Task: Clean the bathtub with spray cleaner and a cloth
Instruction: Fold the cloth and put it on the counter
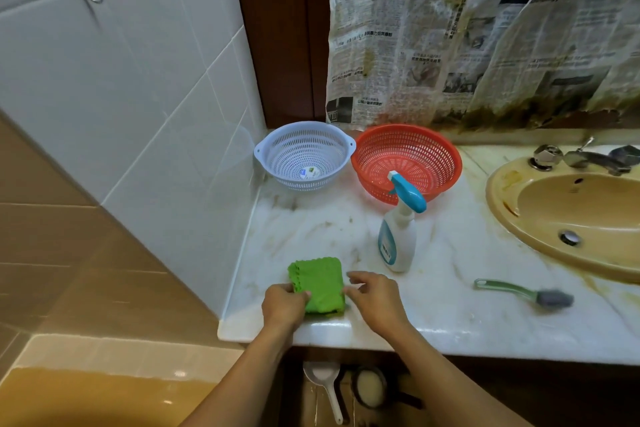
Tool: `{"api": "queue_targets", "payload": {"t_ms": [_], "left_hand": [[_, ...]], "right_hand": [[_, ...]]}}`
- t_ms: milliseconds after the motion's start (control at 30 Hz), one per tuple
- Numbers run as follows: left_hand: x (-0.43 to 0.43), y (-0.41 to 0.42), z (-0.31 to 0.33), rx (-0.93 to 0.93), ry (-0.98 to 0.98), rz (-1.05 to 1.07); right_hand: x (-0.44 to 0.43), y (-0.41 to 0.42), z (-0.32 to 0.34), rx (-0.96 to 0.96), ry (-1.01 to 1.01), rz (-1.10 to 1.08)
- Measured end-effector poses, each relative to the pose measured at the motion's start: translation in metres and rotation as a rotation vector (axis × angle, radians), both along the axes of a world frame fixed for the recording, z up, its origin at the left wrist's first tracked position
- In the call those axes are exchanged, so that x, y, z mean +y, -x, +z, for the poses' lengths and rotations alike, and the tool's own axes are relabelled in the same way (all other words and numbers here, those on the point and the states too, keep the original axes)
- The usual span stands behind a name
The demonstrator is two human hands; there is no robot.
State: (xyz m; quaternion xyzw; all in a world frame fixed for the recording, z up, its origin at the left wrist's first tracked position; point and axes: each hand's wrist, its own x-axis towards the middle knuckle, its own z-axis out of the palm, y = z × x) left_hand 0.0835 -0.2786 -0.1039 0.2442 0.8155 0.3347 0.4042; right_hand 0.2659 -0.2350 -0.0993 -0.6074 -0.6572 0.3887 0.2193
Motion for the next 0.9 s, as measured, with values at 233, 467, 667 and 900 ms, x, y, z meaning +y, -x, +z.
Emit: {"api": "queue_targets", "payload": {"t_ms": [233, 467, 667, 900], "left_hand": [[0.009, -0.009, -0.004, 0.088, -0.007, 0.032], [0.006, -0.016, -0.007, 0.190, -0.002, -0.031], [0.012, -0.014, -0.007, 0.189, -0.037, 0.002], [0.029, 0.008, -0.002, 0.184, -0.139, 0.124]], "right_hand": [[0.013, -0.069, 0.027, 0.177, -0.205, -0.455], [0.048, -0.084, 0.018, 0.071, -0.125, -0.202], [0.070, -0.066, 0.021, -0.032, -0.151, -0.177], [0.088, -0.037, 0.026, -0.033, -0.201, -0.133]]}}
